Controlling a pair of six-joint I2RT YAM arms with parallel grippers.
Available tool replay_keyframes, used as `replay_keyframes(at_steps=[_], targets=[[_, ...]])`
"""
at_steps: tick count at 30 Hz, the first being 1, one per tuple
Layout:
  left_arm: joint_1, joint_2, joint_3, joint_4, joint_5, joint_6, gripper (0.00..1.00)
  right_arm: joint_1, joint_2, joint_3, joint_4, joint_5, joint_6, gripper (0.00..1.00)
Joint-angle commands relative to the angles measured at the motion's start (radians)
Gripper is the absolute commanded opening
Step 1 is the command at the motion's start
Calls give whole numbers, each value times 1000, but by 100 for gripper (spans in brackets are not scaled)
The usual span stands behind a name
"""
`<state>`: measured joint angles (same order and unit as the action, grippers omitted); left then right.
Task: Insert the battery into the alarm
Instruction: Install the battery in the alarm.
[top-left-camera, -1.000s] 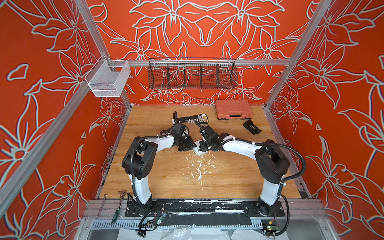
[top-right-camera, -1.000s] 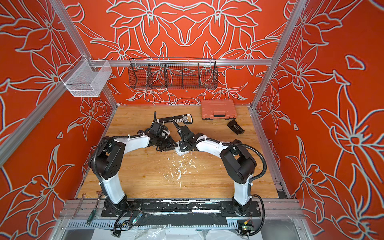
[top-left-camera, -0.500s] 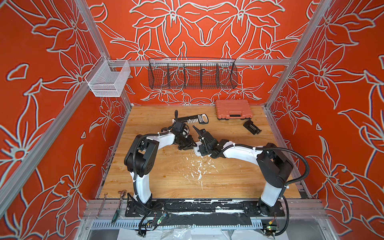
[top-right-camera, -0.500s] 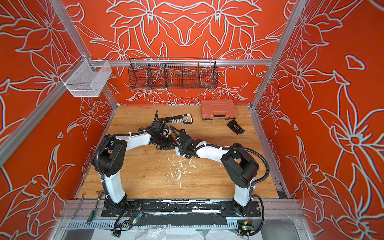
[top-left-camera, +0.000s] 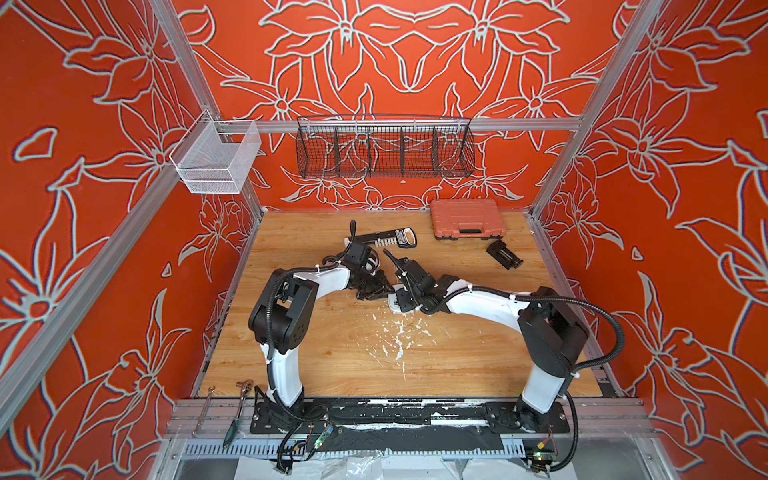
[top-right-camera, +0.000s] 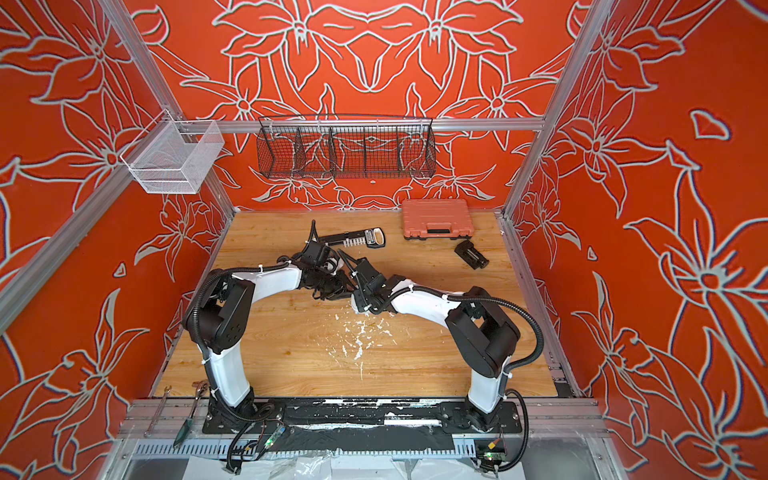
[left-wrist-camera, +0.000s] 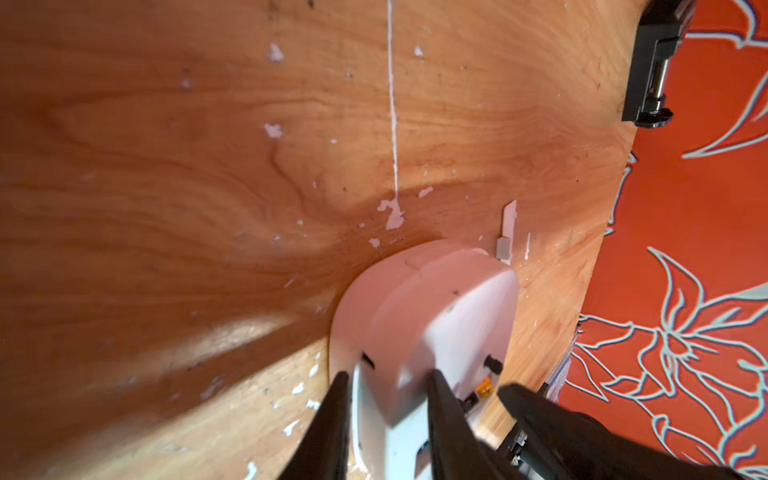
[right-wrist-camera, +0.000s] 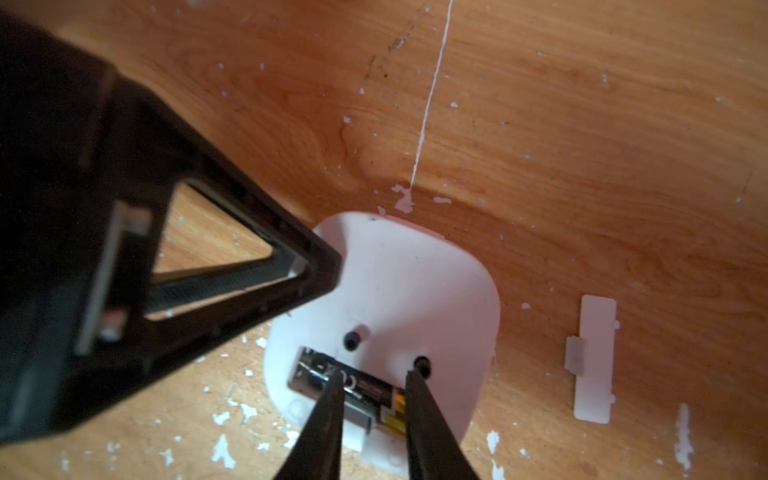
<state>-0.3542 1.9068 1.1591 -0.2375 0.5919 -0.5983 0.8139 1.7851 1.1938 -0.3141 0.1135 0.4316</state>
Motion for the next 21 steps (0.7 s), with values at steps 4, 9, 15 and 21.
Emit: replay_keyframes(at_steps=[4, 9, 15, 21], targets=[[-11, 21, -41, -37, -12, 21, 29, -11, -18, 87, -81, -31, 64, 40], [-11, 18, -48, -29, -8, 24, 29, -12, -25, 128, -175, -38, 95, 41], [-11, 13, -55, -22, -9, 18, 29, -19, -43, 111, -279, -37, 175, 40], [-11, 17, -61, -13, 2, 17, 29, -25, -32, 103, -306, -20, 243, 38]])
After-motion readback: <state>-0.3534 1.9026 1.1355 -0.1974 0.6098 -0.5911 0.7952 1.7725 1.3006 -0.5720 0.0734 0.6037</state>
